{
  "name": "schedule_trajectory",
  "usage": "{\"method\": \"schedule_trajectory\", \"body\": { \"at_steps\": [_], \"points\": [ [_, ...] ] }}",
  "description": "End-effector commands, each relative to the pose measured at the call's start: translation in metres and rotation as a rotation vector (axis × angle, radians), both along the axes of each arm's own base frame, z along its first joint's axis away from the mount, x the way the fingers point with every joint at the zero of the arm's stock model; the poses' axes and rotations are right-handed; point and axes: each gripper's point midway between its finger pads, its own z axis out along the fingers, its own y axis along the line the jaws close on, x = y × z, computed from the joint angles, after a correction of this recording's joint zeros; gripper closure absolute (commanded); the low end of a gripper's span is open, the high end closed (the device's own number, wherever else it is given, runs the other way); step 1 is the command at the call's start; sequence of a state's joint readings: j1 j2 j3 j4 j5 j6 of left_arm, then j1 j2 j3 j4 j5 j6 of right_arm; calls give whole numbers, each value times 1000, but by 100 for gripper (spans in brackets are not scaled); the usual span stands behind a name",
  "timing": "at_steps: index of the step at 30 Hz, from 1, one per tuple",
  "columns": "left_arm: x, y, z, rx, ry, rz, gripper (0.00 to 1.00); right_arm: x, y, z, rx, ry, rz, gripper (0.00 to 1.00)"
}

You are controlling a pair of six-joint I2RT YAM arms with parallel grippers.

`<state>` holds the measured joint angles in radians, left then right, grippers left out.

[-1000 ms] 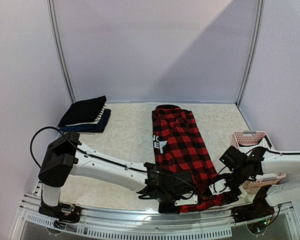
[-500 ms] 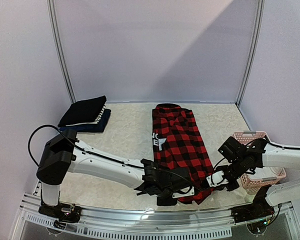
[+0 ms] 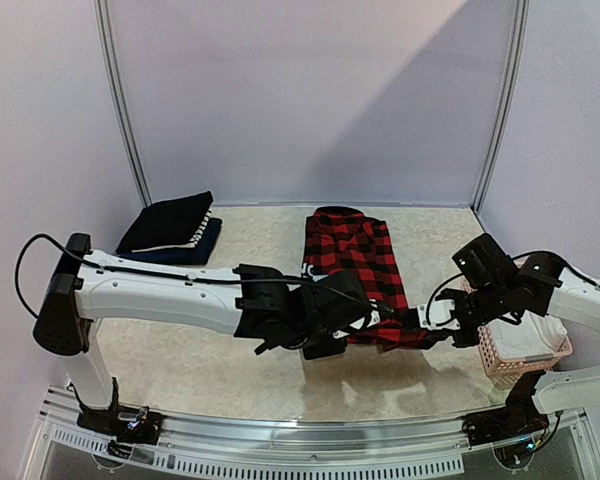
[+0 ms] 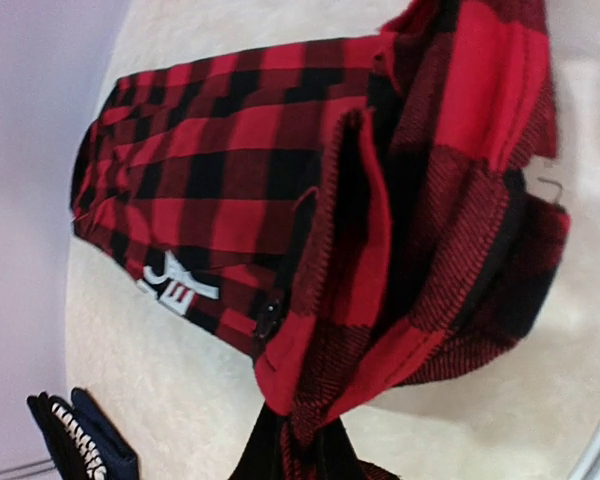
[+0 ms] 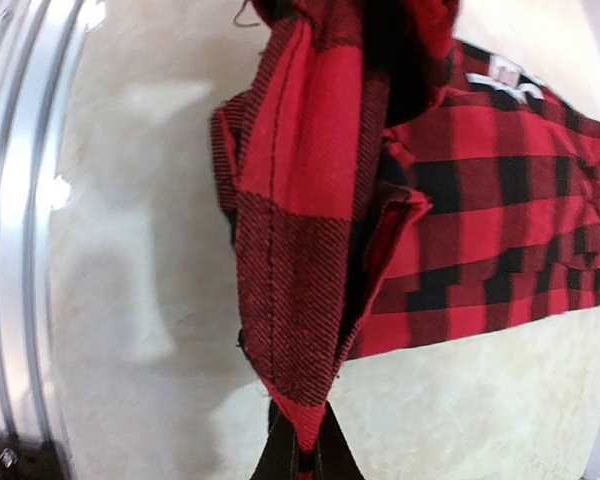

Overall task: Fold and stack the mixed laundry pile
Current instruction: Fold the rectangle-folded shirt at the center of the board.

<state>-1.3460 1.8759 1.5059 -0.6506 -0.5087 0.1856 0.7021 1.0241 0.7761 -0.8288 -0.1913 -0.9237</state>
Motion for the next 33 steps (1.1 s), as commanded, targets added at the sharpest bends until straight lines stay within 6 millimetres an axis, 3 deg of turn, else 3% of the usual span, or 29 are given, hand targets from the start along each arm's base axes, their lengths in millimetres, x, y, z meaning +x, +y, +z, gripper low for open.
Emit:
{"method": "schedule_trajectory", "body": {
  "at_steps": [1, 6, 10, 15, 19, 20, 27, 30, 33],
  "points": [
    [47, 25, 15, 31, -110, 154, 100, 54, 1, 33, 77, -164, -190, 100],
    [101, 30, 25, -44, -178, 284, 100, 116, 7, 71, 204, -298, -368, 100],
    [145, 28, 28, -95, -205, 351, 100, 162, 20, 85, 281, -328, -455, 100],
    [200, 23, 28, -127, -213, 410, 100, 223, 25, 67, 264, -302, -547, 100],
    [240, 23, 11, -132, -185, 441, 100, 270, 23, 55, 278, -274, -619, 100],
    [252, 23, -1, -128, -168, 450, 100, 278, 23, 53, 288, -260, -628, 100],
    [304, 26, -44, -135, -127, 512, 99, 327, 37, -8, 208, -160, -651, 99],
    [314, 29, -47, -175, -91, 539, 81, 329, 42, -35, 178, -88, -654, 88],
    [316, 32, -35, -213, -86, 561, 51, 327, 41, -41, 172, -48, -683, 68]
  ]
}}
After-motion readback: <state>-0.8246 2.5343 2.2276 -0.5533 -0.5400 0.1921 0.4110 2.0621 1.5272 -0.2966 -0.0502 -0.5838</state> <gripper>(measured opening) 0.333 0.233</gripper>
